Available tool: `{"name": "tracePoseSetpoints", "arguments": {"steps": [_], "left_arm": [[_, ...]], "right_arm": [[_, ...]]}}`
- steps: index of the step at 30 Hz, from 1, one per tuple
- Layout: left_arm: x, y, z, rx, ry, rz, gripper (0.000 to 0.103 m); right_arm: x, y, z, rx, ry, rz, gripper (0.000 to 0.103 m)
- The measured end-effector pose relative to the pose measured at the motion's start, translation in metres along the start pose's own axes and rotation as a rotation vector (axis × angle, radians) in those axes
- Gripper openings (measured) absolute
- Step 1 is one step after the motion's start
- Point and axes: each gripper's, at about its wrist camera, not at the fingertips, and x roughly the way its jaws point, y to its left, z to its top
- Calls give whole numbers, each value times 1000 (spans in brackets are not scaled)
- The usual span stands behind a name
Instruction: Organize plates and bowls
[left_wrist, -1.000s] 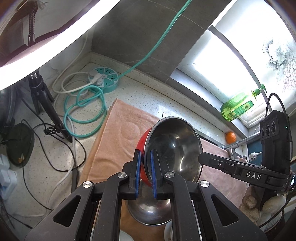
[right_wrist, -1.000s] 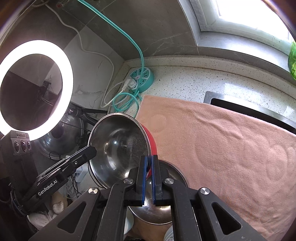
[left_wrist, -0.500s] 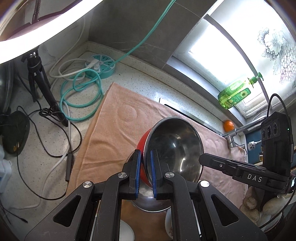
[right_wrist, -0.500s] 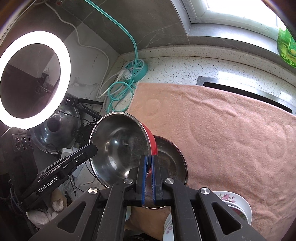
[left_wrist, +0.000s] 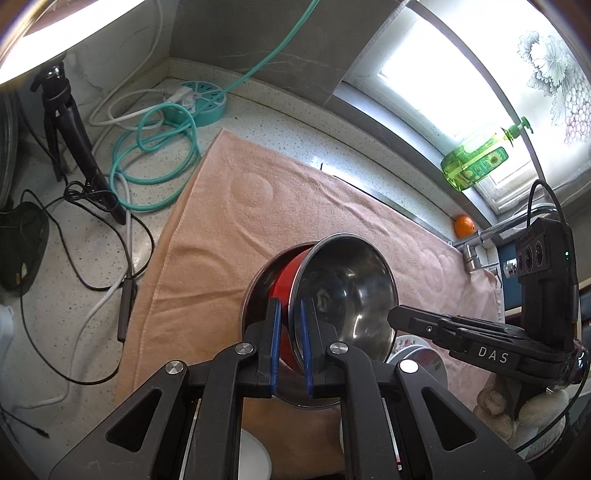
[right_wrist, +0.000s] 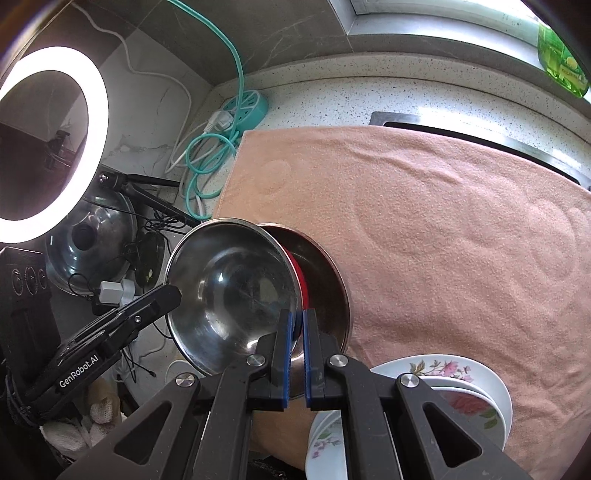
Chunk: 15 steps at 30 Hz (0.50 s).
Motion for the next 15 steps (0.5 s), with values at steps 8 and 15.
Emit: {"name": "tracePoseSetpoints", "arguments": {"steps": [8,15], "left_arm": [[17,3,-4,9,41,24,8],[25,5,-5,16,60,39,8]], "right_arm": [[14,-5,-3,9,24,-18,5],[20,-6,-3,5,35,-30,5]]}}
